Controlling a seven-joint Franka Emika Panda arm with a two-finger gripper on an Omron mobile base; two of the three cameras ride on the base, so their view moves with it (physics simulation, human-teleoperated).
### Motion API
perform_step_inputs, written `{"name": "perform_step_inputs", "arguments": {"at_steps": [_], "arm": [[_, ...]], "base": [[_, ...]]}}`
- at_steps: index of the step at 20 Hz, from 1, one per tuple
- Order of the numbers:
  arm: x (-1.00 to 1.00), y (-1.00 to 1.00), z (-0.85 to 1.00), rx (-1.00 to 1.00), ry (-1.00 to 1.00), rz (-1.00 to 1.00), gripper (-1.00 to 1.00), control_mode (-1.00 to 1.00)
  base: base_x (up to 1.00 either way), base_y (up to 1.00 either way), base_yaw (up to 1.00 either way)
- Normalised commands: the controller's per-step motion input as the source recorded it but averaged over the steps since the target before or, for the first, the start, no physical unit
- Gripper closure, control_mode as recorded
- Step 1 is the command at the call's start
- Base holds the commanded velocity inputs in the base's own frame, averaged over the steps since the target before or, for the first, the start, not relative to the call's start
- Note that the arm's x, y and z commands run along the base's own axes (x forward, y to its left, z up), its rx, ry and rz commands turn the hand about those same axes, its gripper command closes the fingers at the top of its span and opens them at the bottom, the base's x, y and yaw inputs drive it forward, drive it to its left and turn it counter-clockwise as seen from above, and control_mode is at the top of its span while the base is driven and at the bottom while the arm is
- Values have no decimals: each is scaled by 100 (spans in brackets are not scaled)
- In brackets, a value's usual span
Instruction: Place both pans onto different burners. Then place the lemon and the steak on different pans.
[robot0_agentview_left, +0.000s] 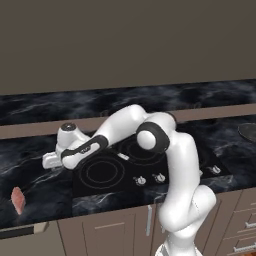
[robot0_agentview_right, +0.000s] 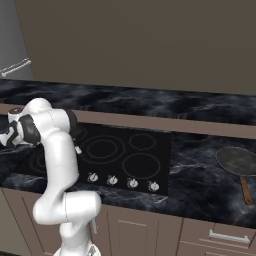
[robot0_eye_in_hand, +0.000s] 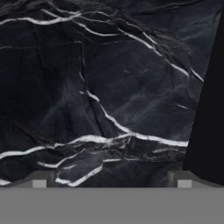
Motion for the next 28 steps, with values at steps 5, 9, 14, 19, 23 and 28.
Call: {"name": "perform_step_inputs", "arguments": {"at_steps": [5,9,14,19,23,28], "arm": [[-40,24,0,2,0,0,-100,-100],[-49,16,0,4,0,0,-100,-100],[-52,16,0,5,0,0,-100,-100],[-38,19,0,5,0,0,-100,-100],[-28,27,0,5,0,0,-100,-100],[-16,31,2,4,0,0,-100,-100]], "base": [[0,0,0],[0,0,0],[0,0,0],[0,0,0],[0,0,0],[0,0,0]]}}
